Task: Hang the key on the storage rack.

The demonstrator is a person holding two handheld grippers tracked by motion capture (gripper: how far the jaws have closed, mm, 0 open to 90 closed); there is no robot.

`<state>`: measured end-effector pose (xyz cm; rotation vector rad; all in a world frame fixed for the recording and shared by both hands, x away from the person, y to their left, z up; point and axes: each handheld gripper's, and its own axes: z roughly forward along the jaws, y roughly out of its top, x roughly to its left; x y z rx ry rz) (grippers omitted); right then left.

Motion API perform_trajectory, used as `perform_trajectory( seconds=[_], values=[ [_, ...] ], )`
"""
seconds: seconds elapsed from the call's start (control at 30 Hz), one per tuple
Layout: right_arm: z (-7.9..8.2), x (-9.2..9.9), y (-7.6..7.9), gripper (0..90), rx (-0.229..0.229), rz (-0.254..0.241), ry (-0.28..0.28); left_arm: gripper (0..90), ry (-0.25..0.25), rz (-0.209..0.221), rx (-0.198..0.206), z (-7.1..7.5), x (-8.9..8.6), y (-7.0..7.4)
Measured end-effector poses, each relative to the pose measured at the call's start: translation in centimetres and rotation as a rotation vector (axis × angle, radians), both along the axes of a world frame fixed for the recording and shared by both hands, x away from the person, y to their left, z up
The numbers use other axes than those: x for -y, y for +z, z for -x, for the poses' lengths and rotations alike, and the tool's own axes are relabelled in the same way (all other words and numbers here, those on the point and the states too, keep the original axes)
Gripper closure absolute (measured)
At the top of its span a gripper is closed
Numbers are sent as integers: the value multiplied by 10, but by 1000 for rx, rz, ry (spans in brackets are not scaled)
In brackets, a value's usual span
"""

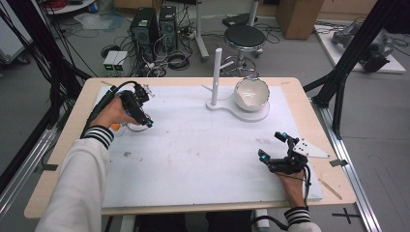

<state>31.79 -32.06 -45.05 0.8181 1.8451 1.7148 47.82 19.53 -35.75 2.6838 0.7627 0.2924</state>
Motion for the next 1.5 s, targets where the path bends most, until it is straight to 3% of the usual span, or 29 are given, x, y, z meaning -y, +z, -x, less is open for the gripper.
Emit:
perform_trajectory(
  seconds=[0.27, 0.57, 1.5],
  values=[
    [0, 0, 0, 10, -1, -1, 0, 135, 2, -77, -43, -4, 3, -12],
    [0, 0, 0, 10, -1, 2, 0, 219, 20, -130, -75, -6, 5, -22],
    [0, 0, 0, 10, 0, 0, -1, 552, 66, -206, -150, -11, 9, -37]
  ],
)
